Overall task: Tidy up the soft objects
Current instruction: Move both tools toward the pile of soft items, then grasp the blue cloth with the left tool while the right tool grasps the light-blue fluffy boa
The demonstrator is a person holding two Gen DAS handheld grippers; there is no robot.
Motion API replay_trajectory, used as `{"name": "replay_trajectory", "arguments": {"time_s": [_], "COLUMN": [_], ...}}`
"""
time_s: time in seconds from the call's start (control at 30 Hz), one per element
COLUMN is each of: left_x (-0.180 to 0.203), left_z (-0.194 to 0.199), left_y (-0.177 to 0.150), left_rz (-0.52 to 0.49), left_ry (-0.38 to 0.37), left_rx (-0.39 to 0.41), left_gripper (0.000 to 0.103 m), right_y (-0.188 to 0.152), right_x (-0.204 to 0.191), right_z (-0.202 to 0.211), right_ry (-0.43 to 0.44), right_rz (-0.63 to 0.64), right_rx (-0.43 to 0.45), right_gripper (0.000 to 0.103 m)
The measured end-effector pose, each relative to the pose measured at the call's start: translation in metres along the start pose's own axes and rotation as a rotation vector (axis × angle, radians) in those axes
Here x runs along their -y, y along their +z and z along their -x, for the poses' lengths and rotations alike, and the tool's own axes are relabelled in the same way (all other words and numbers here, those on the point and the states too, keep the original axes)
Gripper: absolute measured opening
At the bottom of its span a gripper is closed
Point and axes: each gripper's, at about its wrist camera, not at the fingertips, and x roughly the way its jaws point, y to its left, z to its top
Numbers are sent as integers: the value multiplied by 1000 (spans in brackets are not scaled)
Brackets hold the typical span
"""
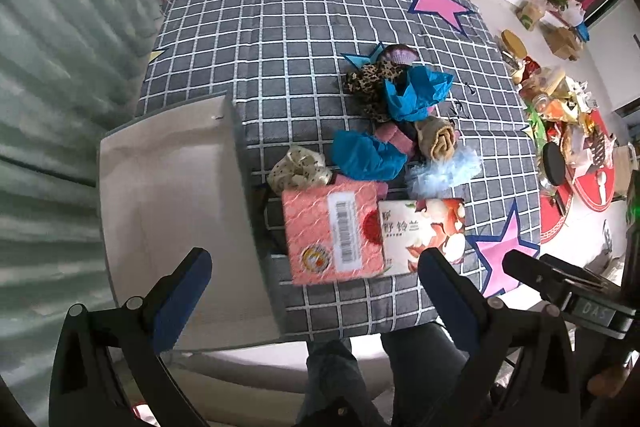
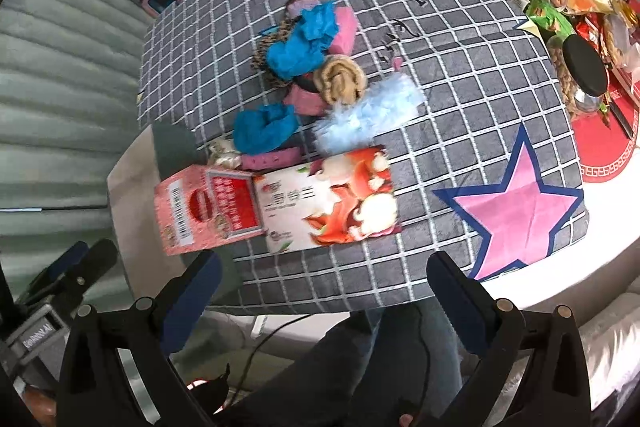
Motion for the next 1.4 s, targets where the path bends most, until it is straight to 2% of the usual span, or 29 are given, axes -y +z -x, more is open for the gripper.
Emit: {"name": "replay_trajectory", "arguments": {"time_s": [0.27,0.43,0.53,0.73,0.93,1.07,1.13,1.33,1.4], "left_x": [36,53,60,64,63,67,69,74,75], "left_z": [-46,-93,-110,-120,-150,-165,-169,-180,-188], "left_y": [52,81,92,108,113,113,115,112,108], "left_rz": [-15,18,38,67,98,86,80,60,51], "left_ry": [31,38,53,51,73,102,106,119,125], "left_rx": [-66,-168,-208,-221,-313,-360,-373,-413,-429], "left_gripper": [103,103,103,103,103,103,103,103,103], "right_y": [47,77,92,120,125,113,112,123,126], "right_x": [32,38,42,47,19,9,20,93,123], "right_z": [-44,-79,-96,-116,-151,-178,-179,-155,-146], "right_ry": [-52,-63,-67,-60,-27,-169,-201,-312,-300], "right_rz": [24,84,87,115,275,401,381,245,167], "right_rx": [-48,-70,-75,-61,-131,-194,-186,-123,-124], "right_gripper": [103,103,103,103,103,103,103,103,103]}}
